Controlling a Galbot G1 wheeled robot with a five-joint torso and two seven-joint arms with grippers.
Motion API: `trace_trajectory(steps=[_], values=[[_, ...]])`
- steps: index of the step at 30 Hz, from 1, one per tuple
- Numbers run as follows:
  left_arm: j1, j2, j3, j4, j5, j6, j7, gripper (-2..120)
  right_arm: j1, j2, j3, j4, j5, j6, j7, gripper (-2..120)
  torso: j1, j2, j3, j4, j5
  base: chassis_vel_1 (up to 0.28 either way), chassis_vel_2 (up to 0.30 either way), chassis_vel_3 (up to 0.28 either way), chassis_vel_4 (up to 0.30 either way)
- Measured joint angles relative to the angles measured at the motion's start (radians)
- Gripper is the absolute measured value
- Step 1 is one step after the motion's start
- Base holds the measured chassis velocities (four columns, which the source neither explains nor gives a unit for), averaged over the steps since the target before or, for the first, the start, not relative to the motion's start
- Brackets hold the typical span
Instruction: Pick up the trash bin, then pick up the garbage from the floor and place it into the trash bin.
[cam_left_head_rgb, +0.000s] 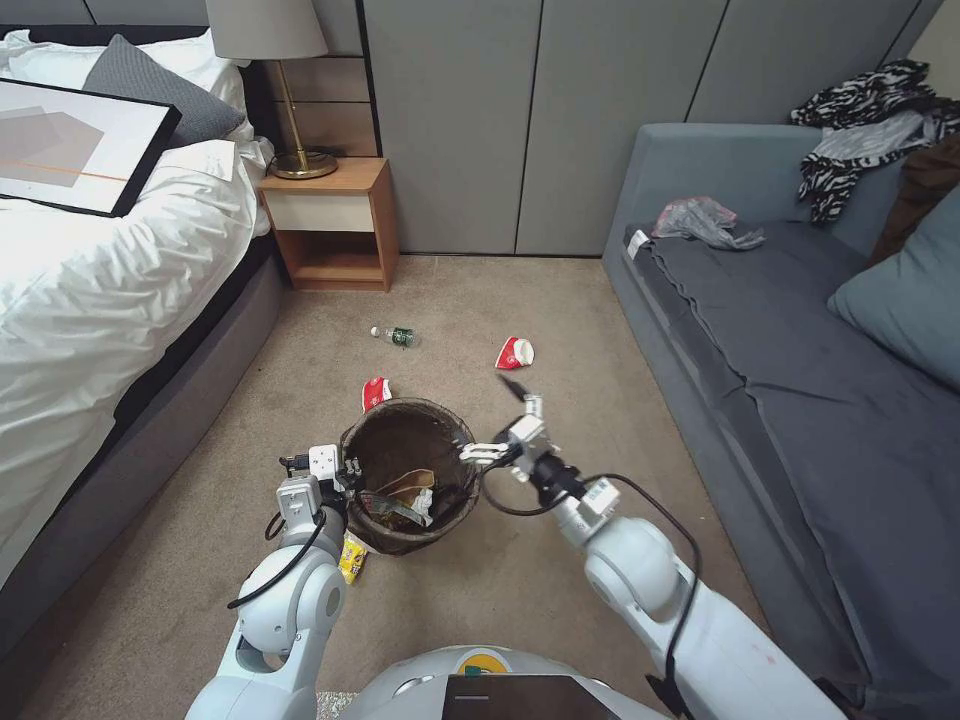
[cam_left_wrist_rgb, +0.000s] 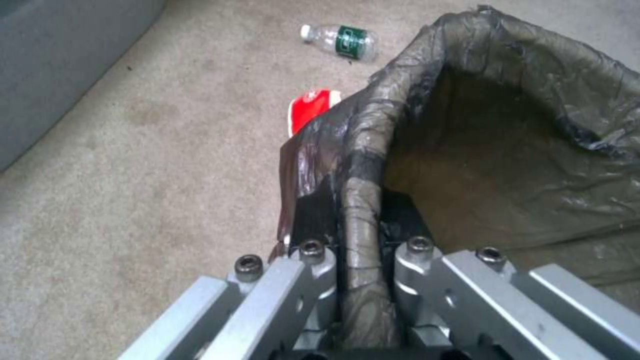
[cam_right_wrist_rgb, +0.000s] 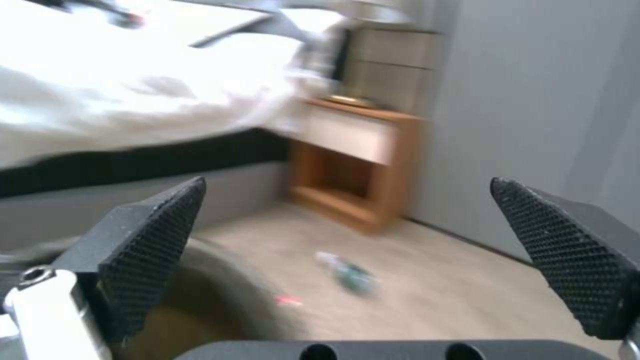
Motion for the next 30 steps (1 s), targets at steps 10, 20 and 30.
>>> trace_trajectory(steps=[10, 20, 30], values=[[-0.001, 0.0, -0.008, 0.008, 0.002, -0.011, 0.003, 5, -0.244, 0.239, 0.248, -0.089, -0.058, 0.171, 0.089, 100, 0.0, 0.0, 0.0, 0.0002, -0.0001, 0.0, 0.0, 0.0, 0.0], [-0.001, 0.007, -0.01, 0.006, -0.004, -0.011, 0.002, 5, -0.256, 0.282, 0.319, -0.189, -0.077, 0.28, 0.072, 100, 0.0, 0.0, 0.0, 0.0004, 0.0, 0.0, 0.0, 0.0, 0.0], [0.002, 0.003, -0.006, -0.001, -0.002, -0.01, 0.001, 5, -0.214, 0.278, 0.318, -0.203, -0.044, 0.28, 0.069, 100, 0.0, 0.0, 0.0, 0.0004, 0.0, 0.0, 0.0, 0.0, 0.0]])
